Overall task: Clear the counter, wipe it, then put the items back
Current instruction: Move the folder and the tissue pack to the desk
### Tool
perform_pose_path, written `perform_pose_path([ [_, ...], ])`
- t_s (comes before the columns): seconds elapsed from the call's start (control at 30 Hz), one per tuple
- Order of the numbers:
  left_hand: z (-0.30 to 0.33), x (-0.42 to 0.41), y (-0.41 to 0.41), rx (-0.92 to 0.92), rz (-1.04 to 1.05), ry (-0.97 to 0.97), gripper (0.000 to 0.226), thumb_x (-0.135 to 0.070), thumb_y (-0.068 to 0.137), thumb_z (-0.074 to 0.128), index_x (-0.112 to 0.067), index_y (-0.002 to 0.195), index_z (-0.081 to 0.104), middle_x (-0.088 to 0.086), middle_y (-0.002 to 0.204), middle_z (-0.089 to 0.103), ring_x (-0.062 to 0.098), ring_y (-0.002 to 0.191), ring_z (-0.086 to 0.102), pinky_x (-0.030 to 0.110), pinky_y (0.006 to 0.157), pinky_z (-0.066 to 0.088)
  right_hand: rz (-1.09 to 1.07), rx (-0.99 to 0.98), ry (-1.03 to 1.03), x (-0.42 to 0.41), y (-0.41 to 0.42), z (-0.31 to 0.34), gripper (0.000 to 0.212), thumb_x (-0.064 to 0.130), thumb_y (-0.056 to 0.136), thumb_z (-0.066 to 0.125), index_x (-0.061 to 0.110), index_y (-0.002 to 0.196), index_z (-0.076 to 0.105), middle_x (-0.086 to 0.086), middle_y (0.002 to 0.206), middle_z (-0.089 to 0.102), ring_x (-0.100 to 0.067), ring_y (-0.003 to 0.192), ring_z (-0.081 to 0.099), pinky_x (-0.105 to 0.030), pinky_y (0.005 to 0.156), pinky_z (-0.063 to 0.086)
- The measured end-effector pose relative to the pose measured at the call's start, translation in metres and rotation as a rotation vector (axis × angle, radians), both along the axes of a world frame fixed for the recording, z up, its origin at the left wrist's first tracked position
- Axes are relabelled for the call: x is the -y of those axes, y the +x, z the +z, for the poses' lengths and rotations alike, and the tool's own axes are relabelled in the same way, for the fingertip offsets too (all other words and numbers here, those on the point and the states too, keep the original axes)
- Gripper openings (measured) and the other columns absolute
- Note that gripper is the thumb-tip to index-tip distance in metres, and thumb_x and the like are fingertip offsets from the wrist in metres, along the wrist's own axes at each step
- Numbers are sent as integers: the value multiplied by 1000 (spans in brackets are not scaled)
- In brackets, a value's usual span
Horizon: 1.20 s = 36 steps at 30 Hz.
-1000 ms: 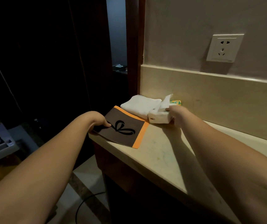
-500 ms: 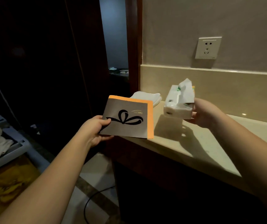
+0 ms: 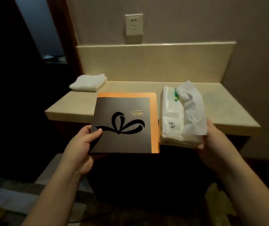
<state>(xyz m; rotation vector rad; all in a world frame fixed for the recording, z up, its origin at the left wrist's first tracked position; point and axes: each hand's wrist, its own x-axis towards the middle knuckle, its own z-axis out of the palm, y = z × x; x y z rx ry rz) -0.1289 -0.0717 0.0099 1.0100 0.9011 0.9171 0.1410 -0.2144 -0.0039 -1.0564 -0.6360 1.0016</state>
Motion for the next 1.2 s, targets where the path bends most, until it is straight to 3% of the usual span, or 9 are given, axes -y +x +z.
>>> perform_pose_path([
  [0.07,-6,14,20,3,-79,-30,20,-12,93,54,-12,112,60,10,101,68,26,91,66,34,58,55,-49,-25,-2,35,3,-9,52,19,88,62,8,136,43,-2,79,71,-14,68,69,-28,63,56],
  [0.17,-18,35,54,-9,-176,-49,20,-10,94,52,-11,113,58,11,99,69,24,85,68,34,59,55,-160,-31,-54,83,13,-22,65,27,80,72,20,138,44,-9,122,65,-32,108,65,-51,94,48],
  [0.33,-34,73,122,-76,-349,-67,18,-12,93,54,-14,110,59,10,100,68,26,86,66,37,62,54,-394,-79,-116,163,43,-41,57,31,81,64,24,135,49,-8,124,64,-29,110,64,-51,95,48],
  [0.5,-48,132,204,-135,-496,-51,17,-12,92,55,-15,108,58,8,98,67,25,84,65,37,62,52,-547,-131,-174,254,84,-59,86,50,57,85,32,134,50,-6,129,61,-30,115,61,-55,96,46],
  [0.67,-60,207,283,-177,-622,-38,14,-10,92,54,-16,104,57,7,95,67,23,80,64,31,51,53,-718,-202,-173,343,119,-69,84,39,57,83,32,134,51,-5,121,66,-28,108,65,-50,89,52],
  [0.73,-64,238,312,-193,-677,-38,13,-10,91,55,-16,103,57,8,97,68,25,82,65,35,55,54,-788,-247,-182,378,133,-74,87,43,52,87,34,131,53,-5,119,67,-28,107,65,-50,89,52],
  [0.87,-73,299,366,-215,-770,-49,11,-9,93,54,-16,100,58,8,92,69,26,80,66,35,55,55,-912,-295,-186,448,157,-83,53,26,73,69,36,124,56,-3,111,71,-26,102,68,-46,85,55],
  [1.1,-93,401,450,-236,-974,-84,15,-12,89,57,-13,104,60,14,103,69,33,91,66,46,70,51,-1116,-316,-229,563,182,-93,37,22,78,66,37,110,57,0,107,72,-24,102,67,-45,85,53],
  [1.2,-100,446,481,-253,-1067,-102,18,-12,90,57,-11,107,60,15,105,68,35,96,64,47,71,50,-1185,-319,-266,608,185,-99,44,27,76,67,38,116,54,2,109,71,-20,98,69,-38,75,56],
])
